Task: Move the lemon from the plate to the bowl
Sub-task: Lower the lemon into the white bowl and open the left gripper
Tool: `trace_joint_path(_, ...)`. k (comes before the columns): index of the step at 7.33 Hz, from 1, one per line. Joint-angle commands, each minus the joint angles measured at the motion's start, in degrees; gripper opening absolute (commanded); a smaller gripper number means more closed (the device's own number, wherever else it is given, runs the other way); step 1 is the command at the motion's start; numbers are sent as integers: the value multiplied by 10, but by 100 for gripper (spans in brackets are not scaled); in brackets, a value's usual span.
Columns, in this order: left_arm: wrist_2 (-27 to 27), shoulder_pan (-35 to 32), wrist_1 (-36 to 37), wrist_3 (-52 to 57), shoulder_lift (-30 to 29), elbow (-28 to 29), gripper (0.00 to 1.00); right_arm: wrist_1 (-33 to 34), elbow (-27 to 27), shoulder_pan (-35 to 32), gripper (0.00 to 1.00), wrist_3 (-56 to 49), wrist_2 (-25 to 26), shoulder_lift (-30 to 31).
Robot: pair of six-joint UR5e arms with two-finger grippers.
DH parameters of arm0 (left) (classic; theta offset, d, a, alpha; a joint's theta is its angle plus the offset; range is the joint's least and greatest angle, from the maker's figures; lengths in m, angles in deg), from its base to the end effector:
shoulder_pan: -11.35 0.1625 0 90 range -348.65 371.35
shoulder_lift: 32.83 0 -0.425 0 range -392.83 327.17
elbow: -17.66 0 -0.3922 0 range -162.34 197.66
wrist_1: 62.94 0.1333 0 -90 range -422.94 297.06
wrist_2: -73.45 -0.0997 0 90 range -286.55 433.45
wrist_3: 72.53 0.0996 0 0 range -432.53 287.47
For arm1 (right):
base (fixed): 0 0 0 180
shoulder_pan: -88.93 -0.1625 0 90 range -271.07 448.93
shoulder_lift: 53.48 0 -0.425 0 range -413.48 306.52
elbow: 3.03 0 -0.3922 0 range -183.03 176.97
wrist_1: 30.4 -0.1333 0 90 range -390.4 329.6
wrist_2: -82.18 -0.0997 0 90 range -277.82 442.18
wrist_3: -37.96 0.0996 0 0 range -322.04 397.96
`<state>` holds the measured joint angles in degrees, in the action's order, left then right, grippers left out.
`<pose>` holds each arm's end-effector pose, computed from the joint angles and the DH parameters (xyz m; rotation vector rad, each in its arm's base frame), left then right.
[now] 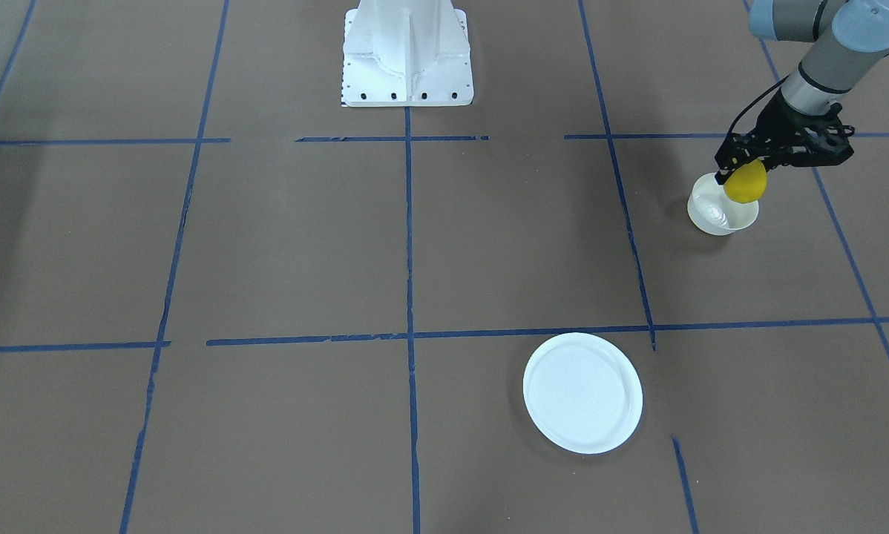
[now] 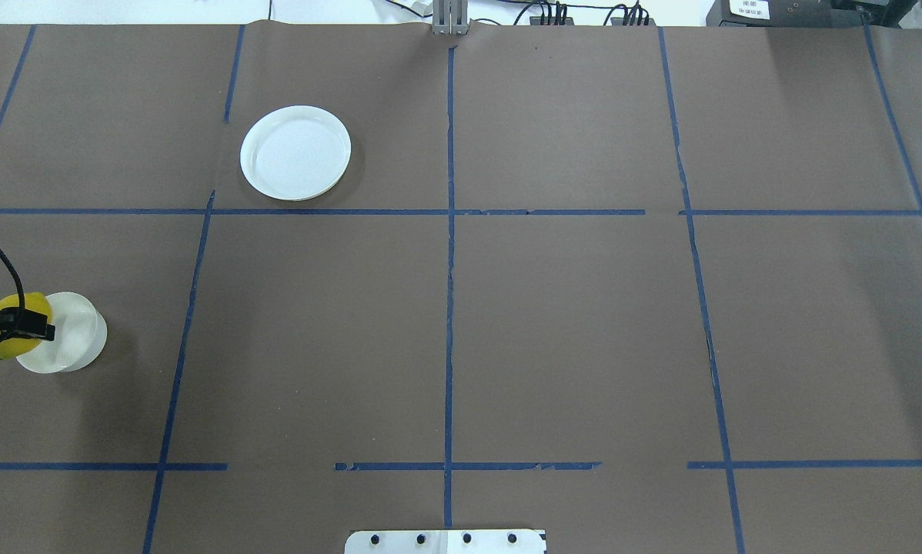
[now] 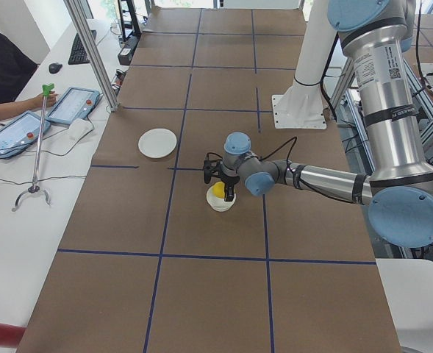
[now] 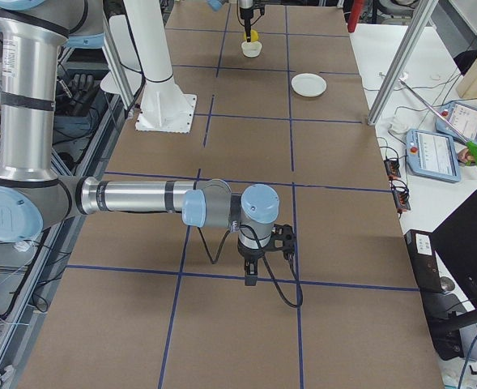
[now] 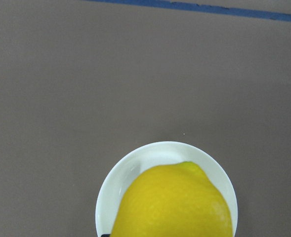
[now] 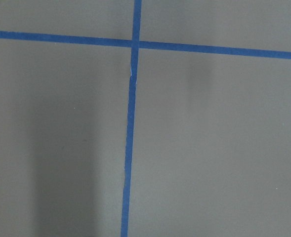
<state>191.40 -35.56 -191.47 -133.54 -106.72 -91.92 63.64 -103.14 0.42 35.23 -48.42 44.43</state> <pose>0.2145 -0.3560 0.5457 0.0744 0.8519 -0.1147 0.0573 -0.4323 0.6472 -0.0231 -0.7089 -0.0592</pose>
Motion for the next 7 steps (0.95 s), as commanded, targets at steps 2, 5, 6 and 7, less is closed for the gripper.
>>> trace_joint_path(2,2,4,-1,15,-8,9,100,0,0,0,100,0,0,0)
trace_joint_path(5,15,2,2,20,-11,0,100,0,0,0,100,0,0,0)
trace_joint_path(6,46,-8,6,77,-10,-3,100,0,0,0,100,0,0,0)
trace_joint_path(7,50,-55,8,172,-13,-2,100,0,0,0,100,0,0,0)
